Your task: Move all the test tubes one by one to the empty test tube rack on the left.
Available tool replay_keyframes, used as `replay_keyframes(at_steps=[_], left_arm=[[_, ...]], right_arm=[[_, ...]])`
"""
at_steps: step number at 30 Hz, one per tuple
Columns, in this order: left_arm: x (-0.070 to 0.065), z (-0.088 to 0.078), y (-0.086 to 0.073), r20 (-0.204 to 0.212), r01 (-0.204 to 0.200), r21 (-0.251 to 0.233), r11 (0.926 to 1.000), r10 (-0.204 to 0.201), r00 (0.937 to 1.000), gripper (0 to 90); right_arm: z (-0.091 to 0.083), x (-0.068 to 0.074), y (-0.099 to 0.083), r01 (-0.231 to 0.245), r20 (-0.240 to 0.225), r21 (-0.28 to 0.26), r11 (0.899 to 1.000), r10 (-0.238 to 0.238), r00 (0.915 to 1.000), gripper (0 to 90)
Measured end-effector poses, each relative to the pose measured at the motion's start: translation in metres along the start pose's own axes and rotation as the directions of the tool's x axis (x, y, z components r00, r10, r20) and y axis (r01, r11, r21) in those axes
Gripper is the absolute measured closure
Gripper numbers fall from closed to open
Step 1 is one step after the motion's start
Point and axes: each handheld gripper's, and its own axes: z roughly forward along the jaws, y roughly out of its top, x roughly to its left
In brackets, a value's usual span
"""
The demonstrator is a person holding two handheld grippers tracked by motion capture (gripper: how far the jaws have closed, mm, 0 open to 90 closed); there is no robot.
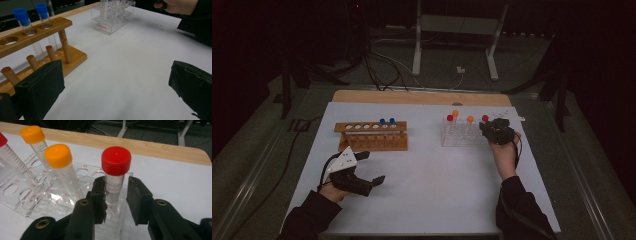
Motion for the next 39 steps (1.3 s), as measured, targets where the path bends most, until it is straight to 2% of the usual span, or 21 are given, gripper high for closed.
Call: replay_keyframes(at_steps=[3, 11, 16, 20, 22, 25, 34, 39], left_arm=[[0.000, 0.000, 0.000, 0.000, 0.005, -0.003, 1.0000, -0.005, 1.0000, 0.9], [0.001, 0.000, 0.000, 0.006, 0.013, -0.006, 0.9999, -0.013, 0.9999, 0.9], [0.001, 0.000, 0.001, 0.009, 0.016, -0.005, 0.9999, -0.016, 0.9998, 0.9], [0.000, -0.001, 0.002, 0.025, 0.035, -0.004, 0.9994, -0.035, 0.9991, 0.9], [0.000, 0.000, 0.004, 0.005, 0.044, 0.001, 0.9990, -0.044, 0.9990, 1.0], [-0.001, -0.001, 0.008, 0.023, 0.051, -0.005, 0.9987, -0.051, 0.9984, 1.0], [-0.004, 0.001, 0.015, 0.052, 0.053, 0.013, 0.9985, -0.054, 0.9972, 1.0], [-0.006, 0.003, 0.020, 0.079, 0.062, 0.028, 0.9977, -0.064, 0.9949, 1.0]], right_arm=[[0.000, 0.002, 0.000, 0.011, 0.001, 0.000, 1.000, -0.011, 0.9999, 74.1], [-0.006, 0.000, 0.007, 0.006, -0.007, -0.010, 1.000, -0.006, 1.0000, 74.8], [-0.016, 0.001, 0.017, 0.014, -0.006, -0.033, 0.999, -0.014, 0.9999, 74.8], [-0.027, 0.001, 0.024, 0.021, -0.009, -0.060, 0.998, -0.022, 0.9997, 74.8], [-0.032, 0.001, 0.027, 0.029, -0.003, -0.070, 0.997, -0.029, 0.9996, 74.8], [-0.039, 0.002, 0.031, 0.040, -0.005, -0.082, 0.996, -0.040, 0.9992, 74.9], [-0.060, 0.012, 0.031, 0.069, -0.053, -0.093, 0.993, -0.074, 0.9959, 74.8], [-0.069, 0.025, 0.025, 0.090, -0.092, -0.086, 0.992, -0.098, 0.9909, 74.8]])
